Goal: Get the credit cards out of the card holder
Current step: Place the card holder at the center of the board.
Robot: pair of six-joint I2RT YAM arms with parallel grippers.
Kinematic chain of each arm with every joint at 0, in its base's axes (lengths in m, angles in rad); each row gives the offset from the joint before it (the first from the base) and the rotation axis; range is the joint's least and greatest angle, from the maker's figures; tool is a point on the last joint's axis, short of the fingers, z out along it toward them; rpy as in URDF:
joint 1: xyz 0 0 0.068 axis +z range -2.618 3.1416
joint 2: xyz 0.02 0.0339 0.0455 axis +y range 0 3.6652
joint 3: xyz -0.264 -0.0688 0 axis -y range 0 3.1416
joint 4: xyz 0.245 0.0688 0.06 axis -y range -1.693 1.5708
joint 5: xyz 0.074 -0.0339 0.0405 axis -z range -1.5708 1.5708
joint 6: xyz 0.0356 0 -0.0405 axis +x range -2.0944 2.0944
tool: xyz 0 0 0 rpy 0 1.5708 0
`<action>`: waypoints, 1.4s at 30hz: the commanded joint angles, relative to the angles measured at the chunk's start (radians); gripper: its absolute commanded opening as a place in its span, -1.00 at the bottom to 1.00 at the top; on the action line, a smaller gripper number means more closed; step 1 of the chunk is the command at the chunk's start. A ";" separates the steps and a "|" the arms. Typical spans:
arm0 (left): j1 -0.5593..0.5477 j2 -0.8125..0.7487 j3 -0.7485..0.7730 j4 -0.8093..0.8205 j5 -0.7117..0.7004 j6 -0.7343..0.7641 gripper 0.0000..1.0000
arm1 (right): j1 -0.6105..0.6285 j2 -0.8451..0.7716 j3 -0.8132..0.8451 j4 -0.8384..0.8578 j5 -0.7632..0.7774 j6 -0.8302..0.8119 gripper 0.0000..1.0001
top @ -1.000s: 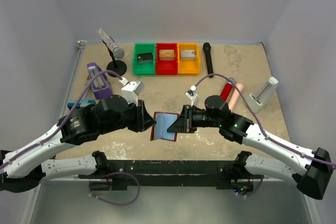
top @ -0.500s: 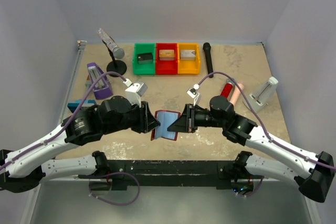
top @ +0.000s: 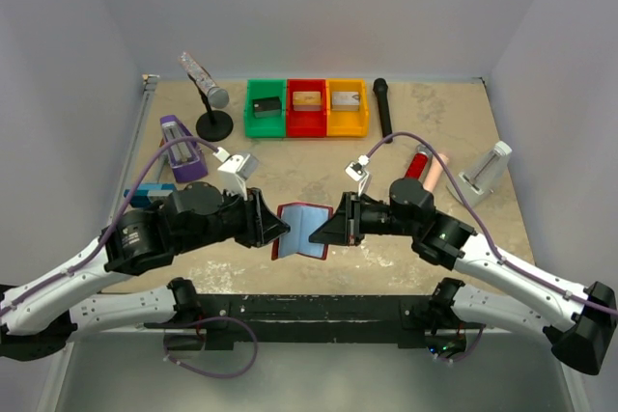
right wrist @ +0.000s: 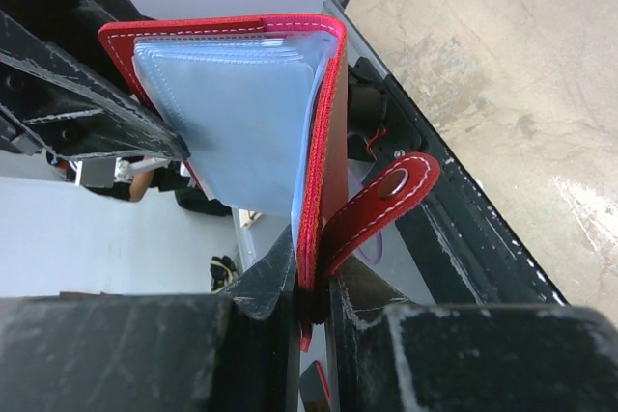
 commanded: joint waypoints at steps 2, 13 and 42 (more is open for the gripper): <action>-0.003 -0.027 -0.021 0.062 0.002 -0.014 -0.37 | -0.001 -0.015 -0.005 0.060 -0.017 -0.013 -1.00; -0.003 -0.047 -0.032 0.064 -0.003 -0.014 -0.41 | -0.001 -0.013 -0.003 0.058 -0.016 -0.011 -1.00; -0.003 -0.006 0.056 -0.035 -0.038 0.019 -1.00 | -0.001 -0.039 -0.012 0.031 -0.004 -0.019 -0.06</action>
